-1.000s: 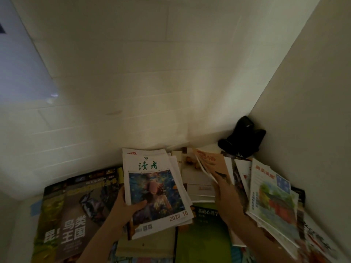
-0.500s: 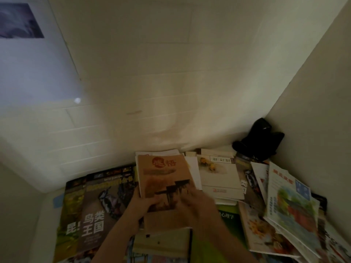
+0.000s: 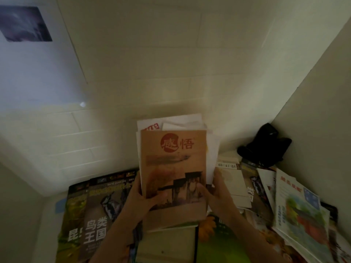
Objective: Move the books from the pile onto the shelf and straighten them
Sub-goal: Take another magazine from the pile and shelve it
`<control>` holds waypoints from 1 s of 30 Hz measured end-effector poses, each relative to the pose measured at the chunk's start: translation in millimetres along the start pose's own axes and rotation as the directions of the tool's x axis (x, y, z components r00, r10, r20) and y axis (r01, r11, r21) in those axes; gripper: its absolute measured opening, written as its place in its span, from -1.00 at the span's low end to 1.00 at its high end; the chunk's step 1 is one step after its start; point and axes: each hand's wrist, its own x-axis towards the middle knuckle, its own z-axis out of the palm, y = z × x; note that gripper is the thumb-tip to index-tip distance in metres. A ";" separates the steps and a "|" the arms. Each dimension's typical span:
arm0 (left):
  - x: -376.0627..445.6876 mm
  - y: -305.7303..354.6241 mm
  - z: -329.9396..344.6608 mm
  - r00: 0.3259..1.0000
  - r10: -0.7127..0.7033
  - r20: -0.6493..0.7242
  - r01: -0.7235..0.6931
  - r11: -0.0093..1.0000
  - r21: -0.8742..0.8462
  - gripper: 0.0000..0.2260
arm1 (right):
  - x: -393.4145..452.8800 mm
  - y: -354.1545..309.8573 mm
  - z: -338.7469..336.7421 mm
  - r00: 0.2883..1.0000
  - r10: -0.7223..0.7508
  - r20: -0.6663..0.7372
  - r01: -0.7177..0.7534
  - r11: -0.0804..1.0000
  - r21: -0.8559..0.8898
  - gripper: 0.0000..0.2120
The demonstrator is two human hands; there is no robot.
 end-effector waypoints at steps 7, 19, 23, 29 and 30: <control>23.8 20.2 -2.9 0.986 0.153 -0.068 -0.144 0.983 0.117 -0.38 | 4.8 -7.3 20.2 0.979 -0.194 -0.064 0.198 0.979 0.055 -0.28; 21.0 27.0 -4.7 0.980 0.200 0.016 -0.201 0.977 0.066 -0.37 | -13.4 0.6 34.5 0.955 -0.206 -0.215 0.199 0.978 -0.055 -0.23; 17.4 34.9 3.9 0.965 0.263 0.007 -0.263 0.961 0.091 -0.39 | -13.6 1.3 52.7 0.942 -0.159 -0.296 0.187 0.980 0.068 -0.17; 29.4 27.2 -1.8 0.958 0.287 -0.007 -0.283 0.948 0.145 -0.53 | 0.4 -10.8 44.1 0.932 -0.221 -0.287 0.244 0.969 0.047 -0.23; 29.4 21.6 -2.3 0.963 0.270 0.001 -0.267 0.953 0.144 -0.52 | 0.5 -9.6 43.3 0.939 -0.220 -0.266 0.237 0.971 0.031 -0.24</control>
